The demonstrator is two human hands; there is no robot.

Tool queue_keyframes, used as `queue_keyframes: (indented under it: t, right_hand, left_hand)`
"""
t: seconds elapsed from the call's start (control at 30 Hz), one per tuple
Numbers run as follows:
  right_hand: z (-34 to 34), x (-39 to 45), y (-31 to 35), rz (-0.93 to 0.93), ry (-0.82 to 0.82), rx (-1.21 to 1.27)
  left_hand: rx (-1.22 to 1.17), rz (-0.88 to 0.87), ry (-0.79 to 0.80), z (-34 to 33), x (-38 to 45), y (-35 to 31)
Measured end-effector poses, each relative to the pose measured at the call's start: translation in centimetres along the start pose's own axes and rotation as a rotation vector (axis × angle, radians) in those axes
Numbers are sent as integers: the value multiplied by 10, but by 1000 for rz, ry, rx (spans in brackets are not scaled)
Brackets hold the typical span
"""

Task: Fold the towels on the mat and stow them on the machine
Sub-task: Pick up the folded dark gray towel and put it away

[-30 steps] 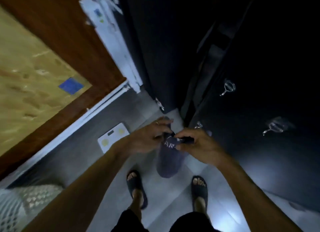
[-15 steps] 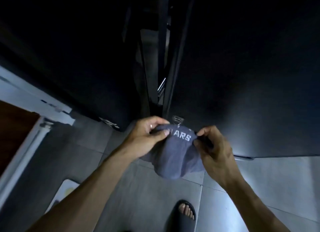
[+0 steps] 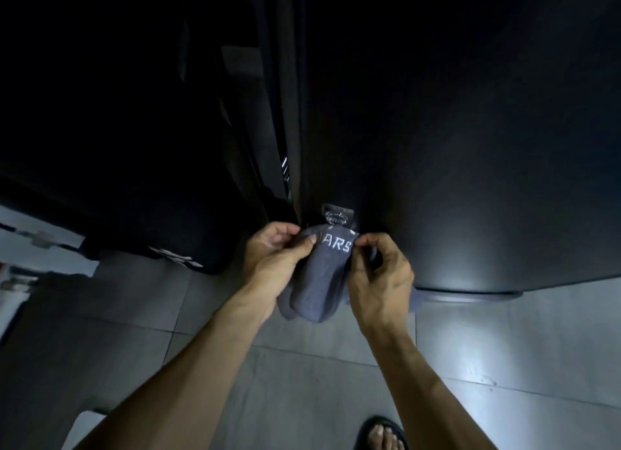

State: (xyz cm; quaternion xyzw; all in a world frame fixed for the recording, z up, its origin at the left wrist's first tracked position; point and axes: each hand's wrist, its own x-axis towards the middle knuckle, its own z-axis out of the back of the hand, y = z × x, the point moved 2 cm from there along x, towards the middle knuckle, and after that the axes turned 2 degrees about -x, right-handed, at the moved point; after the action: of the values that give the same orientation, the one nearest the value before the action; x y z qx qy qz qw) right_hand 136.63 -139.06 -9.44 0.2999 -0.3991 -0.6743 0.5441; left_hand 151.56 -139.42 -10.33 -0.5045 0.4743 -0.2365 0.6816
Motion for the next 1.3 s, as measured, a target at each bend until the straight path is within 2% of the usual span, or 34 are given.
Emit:
queue_keyframes:
  t: [0.07,0.13,0.2,0.33,0.43,0.53,0.6,0.67,0.8,0.97,1.03,1.2,1.3]
  right_hand:
    - [-6,-7,-2,44,-23,-43]
    - [-8,-17,-5,60,-79,-189]
    - [-9,-24,-10,60,-86,-283]
    - [-13,-30,-9,21,118,-63]
    - [-11,-28,-6,-60,210,93]
    - [-2,-12,-4,-153,325,155]
    - [4,-3,-4,-192,395,227]
    - [6,-3,-3,-218,426,304]
    - [-10,-22,-10,-242,443,301]
    - [-25,-31,-12,-327,440,452]
    - [-23,-31,-10,-328,472,470]
    - [-10,-24,-6,-304,491,259]
    - [6,-20,6,-226,488,55]
  left_hand:
    - [100,-113,-95,1,-4,3]
    - [160,-211,-161,0,-10,2]
    - [162,-260,-128,0,-16,0]
    - [236,-273,-3,-1,-25,4]
    - [246,-104,140,-5,-27,9]
    - [35,216,232,-3,-23,5]
    - [-62,293,250,-1,-24,8]
    - [-107,275,237,-3,-29,13]
    - [-46,147,238,-6,-33,13]
    - [-30,147,273,-3,-31,15]
    - [47,148,310,1,-30,10]
    - [331,70,315,9,-25,-4]
    - [466,-59,291,14,-31,-16]
